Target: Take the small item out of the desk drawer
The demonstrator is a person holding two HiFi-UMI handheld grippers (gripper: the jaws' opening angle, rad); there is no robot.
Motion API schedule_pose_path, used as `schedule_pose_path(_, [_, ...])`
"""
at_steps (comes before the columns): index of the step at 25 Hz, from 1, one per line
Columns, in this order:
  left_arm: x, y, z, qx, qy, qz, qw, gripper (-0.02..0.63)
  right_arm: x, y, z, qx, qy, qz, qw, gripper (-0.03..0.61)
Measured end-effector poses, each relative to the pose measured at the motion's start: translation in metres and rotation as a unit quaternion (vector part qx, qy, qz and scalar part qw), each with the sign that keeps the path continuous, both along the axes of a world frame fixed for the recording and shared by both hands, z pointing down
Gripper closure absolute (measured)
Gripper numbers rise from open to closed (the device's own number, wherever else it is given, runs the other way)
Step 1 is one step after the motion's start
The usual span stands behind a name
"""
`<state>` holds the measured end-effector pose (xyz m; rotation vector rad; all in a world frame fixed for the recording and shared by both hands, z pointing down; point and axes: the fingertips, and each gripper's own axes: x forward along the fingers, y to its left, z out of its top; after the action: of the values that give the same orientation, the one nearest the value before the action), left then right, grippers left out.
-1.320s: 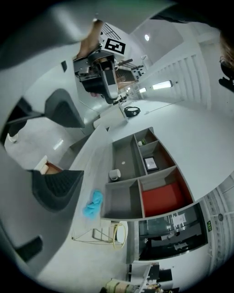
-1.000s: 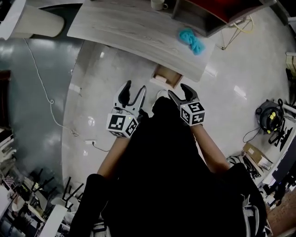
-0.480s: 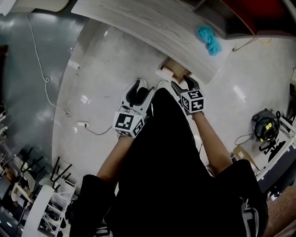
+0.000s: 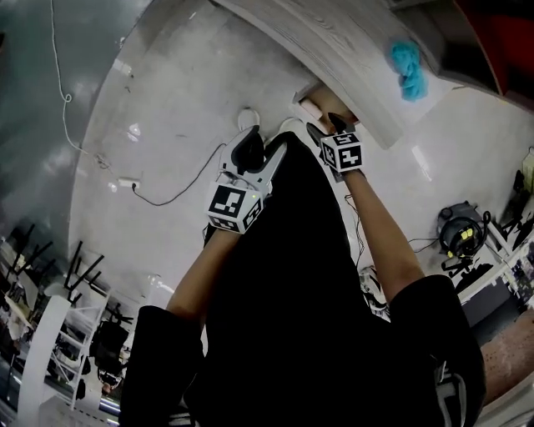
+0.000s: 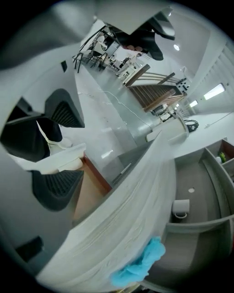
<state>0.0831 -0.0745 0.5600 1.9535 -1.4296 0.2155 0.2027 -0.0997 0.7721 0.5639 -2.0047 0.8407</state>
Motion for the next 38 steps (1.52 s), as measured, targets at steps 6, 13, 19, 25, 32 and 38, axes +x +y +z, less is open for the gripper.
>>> schedule_pose_path(6, [-0.017,-0.004,0.018,-0.008,0.003,-0.03,0.9995,0.387,0.0,0.005,0.054,-0.013,0.047,-0.056,0.997,0.304])
schedule_pose_path(13, [-0.025,-0.009,0.036,-0.014,0.014,-0.056,0.9982,0.387,-0.005,-0.003,0.101,-0.022,0.069,-0.073,0.995,0.305])
schedule_pose_path(19, [-0.027,-0.001,0.047,-0.022,0.011,-0.06,0.9979,0.387,0.003,-0.01,0.133,-0.034,0.092,-0.09,0.991,0.305])
schedule_pose_path(25, [-0.032,0.003,0.039,-0.01,-0.007,-0.056,0.9984,0.387,0.002,-0.004,0.153,-0.033,0.112,-0.117,0.986,0.351])
schedule_pose_path(32, [-0.027,0.004,0.043,-0.013,0.004,-0.065,0.9978,0.387,0.009,-0.003,0.17,-0.028,0.135,-0.14,0.981,0.394])
schedule_pose_path(38, [-0.026,0.011,0.051,-0.019,-0.004,-0.063,0.9978,0.387,0.003,-0.005,0.175,-0.038,0.131,-0.149,0.979,0.442])
